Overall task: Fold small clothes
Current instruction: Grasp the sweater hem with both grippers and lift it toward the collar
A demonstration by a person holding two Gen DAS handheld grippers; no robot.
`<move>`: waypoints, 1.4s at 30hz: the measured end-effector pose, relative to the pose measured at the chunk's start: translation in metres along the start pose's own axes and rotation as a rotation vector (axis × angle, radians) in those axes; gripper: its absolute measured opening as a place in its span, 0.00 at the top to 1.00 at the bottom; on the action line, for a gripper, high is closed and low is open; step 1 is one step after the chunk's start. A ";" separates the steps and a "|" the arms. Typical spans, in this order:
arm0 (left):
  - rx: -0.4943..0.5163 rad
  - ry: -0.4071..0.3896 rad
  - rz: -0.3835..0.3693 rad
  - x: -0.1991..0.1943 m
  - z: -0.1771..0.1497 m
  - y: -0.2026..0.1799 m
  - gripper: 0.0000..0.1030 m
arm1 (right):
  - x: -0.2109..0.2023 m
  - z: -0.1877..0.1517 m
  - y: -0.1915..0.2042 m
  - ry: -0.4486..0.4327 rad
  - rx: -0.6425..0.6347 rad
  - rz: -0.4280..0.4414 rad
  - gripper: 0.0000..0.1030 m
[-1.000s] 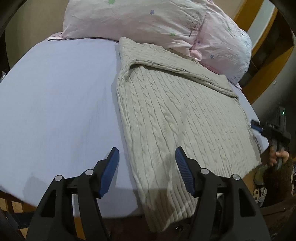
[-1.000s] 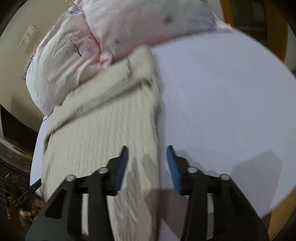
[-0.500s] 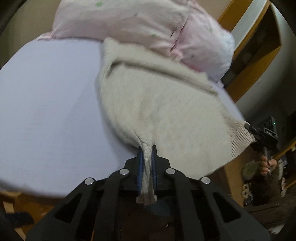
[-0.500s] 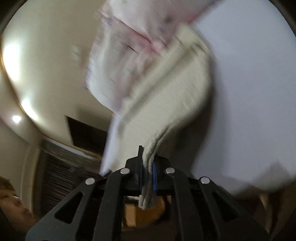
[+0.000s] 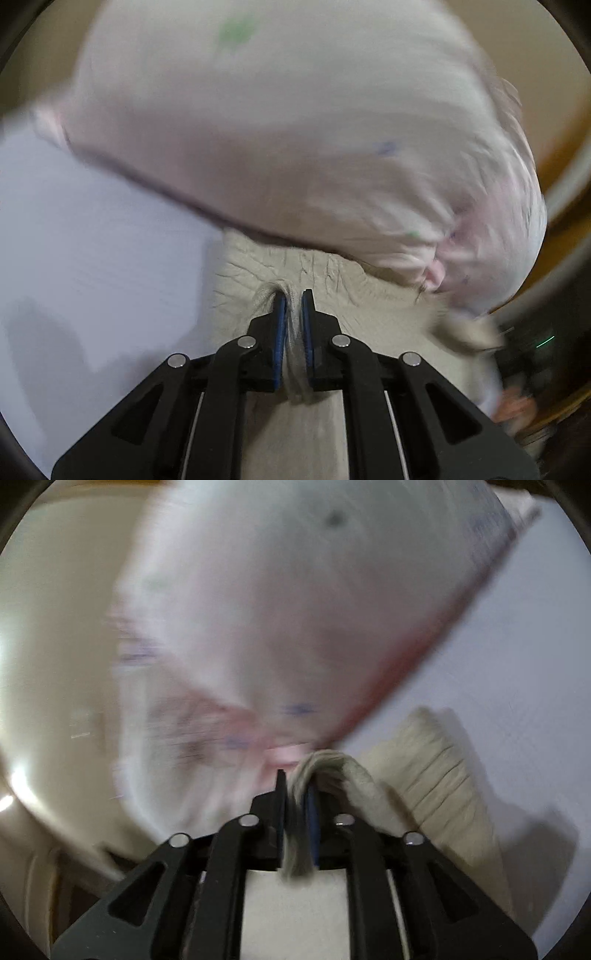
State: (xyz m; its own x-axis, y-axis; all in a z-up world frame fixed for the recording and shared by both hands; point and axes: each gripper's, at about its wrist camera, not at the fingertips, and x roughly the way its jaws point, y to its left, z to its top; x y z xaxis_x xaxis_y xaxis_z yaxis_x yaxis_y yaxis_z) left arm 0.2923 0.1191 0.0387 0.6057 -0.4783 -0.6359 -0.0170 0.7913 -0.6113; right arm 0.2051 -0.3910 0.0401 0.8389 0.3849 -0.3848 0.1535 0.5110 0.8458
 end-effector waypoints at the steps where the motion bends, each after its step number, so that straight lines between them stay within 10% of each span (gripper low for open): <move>1: -0.112 0.027 -0.085 0.006 0.007 0.018 0.89 | 0.014 0.002 -0.007 0.021 0.013 -0.034 0.66; 2: -0.159 0.025 -0.136 0.003 0.009 0.027 0.85 | 0.018 0.001 -0.011 0.026 0.019 -0.034 0.46; 4: -0.200 -0.033 -0.167 -0.014 0.014 0.043 0.33 | 0.011 0.002 -0.009 -0.001 -0.015 0.024 0.22; 6: -0.176 -0.122 -0.104 -0.041 0.011 0.050 0.18 | 0.004 0.001 -0.003 -0.050 -0.073 0.066 0.12; 13: 0.148 0.052 0.056 -0.033 -0.030 0.001 0.18 | -0.016 -0.001 0.003 -0.092 -0.167 0.112 0.07; 20: 0.166 0.104 0.181 0.009 -0.030 -0.011 0.39 | -0.012 -0.001 -0.002 -0.042 -0.165 0.118 0.07; 25: -0.110 0.117 0.044 0.012 -0.020 0.015 0.84 | -0.001 -0.001 0.009 -0.013 -0.181 0.123 0.07; 30: -0.200 0.095 -0.173 -0.020 -0.020 -0.015 0.86 | -0.014 0.005 0.014 -0.039 -0.164 0.180 0.07; 37: -0.055 0.139 -0.472 0.017 -0.033 -0.190 0.87 | -0.045 0.018 0.021 -0.136 -0.234 0.144 0.07; 42: -0.182 0.485 -0.588 0.158 -0.080 -0.272 0.85 | -0.058 0.035 0.007 -0.159 -0.307 0.001 0.07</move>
State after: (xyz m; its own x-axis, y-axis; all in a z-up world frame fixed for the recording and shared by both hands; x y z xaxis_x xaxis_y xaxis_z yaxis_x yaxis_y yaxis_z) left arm 0.3289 -0.2028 0.0666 0.1416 -0.9455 -0.2934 0.0432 0.3020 -0.9523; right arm 0.1760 -0.4367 0.0815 0.9135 0.2732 -0.3014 0.0088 0.7273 0.6862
